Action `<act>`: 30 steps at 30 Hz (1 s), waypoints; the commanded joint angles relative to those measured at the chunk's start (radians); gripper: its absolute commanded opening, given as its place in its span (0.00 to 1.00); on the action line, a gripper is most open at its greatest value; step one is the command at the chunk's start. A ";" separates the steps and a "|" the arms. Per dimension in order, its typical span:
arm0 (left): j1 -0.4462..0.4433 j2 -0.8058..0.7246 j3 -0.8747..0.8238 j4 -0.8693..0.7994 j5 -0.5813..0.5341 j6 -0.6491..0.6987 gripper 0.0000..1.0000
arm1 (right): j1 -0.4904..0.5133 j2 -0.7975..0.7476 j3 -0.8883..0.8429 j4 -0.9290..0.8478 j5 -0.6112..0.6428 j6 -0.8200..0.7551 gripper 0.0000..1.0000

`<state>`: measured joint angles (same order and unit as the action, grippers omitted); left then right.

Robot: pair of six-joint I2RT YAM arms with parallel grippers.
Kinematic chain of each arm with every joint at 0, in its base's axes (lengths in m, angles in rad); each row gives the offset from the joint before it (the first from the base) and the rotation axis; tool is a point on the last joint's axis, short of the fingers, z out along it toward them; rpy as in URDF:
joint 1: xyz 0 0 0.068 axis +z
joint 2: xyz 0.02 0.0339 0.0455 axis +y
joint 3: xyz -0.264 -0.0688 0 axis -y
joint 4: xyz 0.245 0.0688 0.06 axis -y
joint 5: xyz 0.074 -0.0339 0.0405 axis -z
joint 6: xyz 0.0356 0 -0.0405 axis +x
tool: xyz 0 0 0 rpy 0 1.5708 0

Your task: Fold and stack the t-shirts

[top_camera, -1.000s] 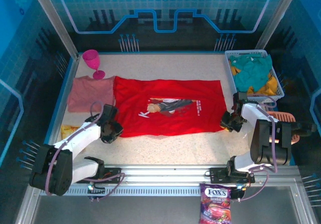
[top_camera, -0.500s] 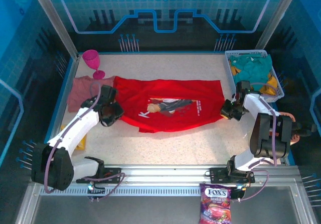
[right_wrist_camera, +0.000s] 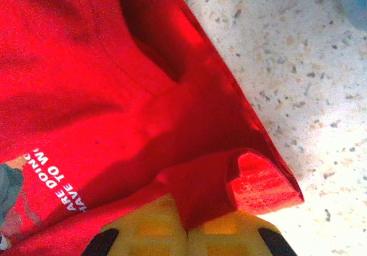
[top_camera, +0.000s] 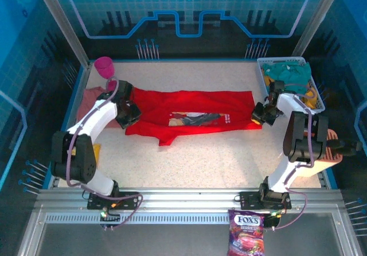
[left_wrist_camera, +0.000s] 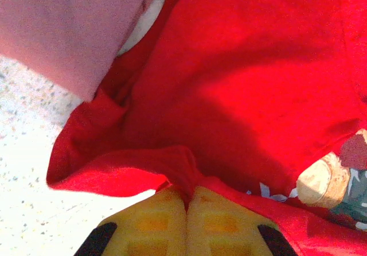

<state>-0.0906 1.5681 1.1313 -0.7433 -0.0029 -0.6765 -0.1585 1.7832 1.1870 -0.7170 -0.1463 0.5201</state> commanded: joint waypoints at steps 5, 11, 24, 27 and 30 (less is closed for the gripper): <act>0.042 0.105 0.157 -0.028 0.030 0.066 0.00 | -0.013 0.076 0.087 -0.024 -0.038 0.038 0.02; 0.046 0.230 0.284 -0.040 0.051 0.085 0.00 | -0.007 0.105 0.138 -0.016 -0.047 0.067 0.05; 0.061 0.361 0.448 -0.094 0.067 0.127 0.38 | 0.010 0.110 0.160 0.029 -0.078 0.075 0.56; 0.050 0.271 0.399 -0.076 0.105 0.124 0.53 | 0.026 0.056 0.147 0.034 -0.075 0.049 0.88; 0.008 0.178 0.319 -0.075 0.140 0.119 0.54 | 0.051 0.008 0.134 0.030 -0.076 0.002 1.00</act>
<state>-0.0486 1.8648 1.5013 -0.7841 0.0746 -0.5690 -0.1307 1.8698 1.3361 -0.6853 -0.2188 0.5682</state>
